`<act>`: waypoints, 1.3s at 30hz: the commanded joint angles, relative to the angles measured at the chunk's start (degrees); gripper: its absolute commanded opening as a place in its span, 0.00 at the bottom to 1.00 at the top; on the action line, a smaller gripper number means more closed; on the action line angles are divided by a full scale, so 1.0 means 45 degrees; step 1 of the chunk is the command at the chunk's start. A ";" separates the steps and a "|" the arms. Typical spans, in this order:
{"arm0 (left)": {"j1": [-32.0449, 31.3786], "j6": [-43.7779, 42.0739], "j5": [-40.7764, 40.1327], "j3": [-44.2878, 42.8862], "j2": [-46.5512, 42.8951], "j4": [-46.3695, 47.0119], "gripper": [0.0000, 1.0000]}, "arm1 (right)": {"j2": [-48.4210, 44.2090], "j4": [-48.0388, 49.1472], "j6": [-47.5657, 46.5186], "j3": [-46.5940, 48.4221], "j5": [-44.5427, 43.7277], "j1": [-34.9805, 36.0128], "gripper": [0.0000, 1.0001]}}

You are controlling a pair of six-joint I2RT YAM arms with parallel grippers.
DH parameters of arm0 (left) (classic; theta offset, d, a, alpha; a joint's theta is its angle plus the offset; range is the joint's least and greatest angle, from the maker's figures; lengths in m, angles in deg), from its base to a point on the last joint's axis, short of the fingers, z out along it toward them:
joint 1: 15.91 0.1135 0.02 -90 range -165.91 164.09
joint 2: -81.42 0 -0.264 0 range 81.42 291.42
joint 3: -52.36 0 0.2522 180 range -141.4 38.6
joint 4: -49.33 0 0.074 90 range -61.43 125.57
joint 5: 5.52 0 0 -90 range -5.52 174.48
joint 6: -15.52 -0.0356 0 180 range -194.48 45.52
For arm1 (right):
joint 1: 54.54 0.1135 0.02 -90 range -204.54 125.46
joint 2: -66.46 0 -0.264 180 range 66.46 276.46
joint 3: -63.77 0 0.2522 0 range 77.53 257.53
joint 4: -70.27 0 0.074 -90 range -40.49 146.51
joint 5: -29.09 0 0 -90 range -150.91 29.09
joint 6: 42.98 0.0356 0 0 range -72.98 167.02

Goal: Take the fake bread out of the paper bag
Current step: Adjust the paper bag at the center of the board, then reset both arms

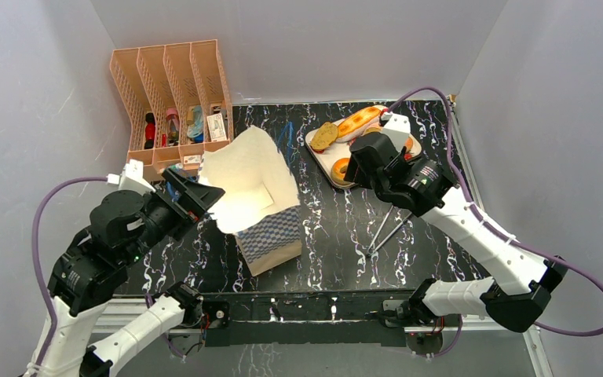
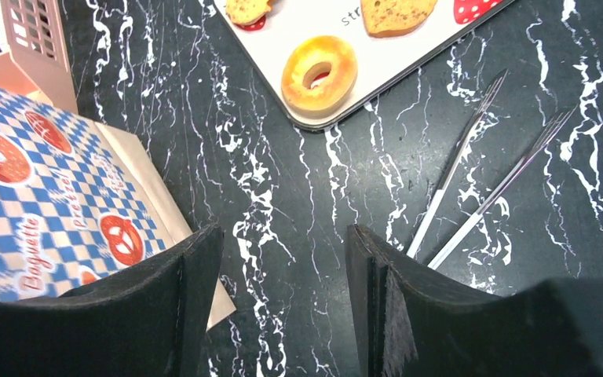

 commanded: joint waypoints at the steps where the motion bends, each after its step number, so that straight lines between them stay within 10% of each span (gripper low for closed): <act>1: -0.0015 -0.0656 -0.2068 -0.1179 0.0115 -0.0632 0.98 | 0.0086 -0.0237 0.0119 0.0672 -0.1193 0.0045 0.57; 13: -0.0029 -0.5160 -0.8310 -0.2869 0.2528 0.1650 0.98 | 0.1905 0.1318 -0.1789 0.1048 0.0040 -0.4130 0.67; 21: -0.0014 -0.9385 -1.0439 -0.1320 0.3719 0.5293 0.98 | 0.2144 0.3454 -0.2326 -0.0317 0.0526 -0.5617 0.97; 34: 0.7010 -0.8641 -0.3250 -0.1120 0.5853 0.5065 0.98 | 0.2170 0.2361 -0.0895 -0.1192 -0.0741 -0.5628 0.98; 39: 0.7898 -0.8348 -0.3257 -0.0829 0.5814 0.5221 0.98 | 0.1348 0.3046 -0.1676 -0.1820 -0.0550 -0.5621 0.92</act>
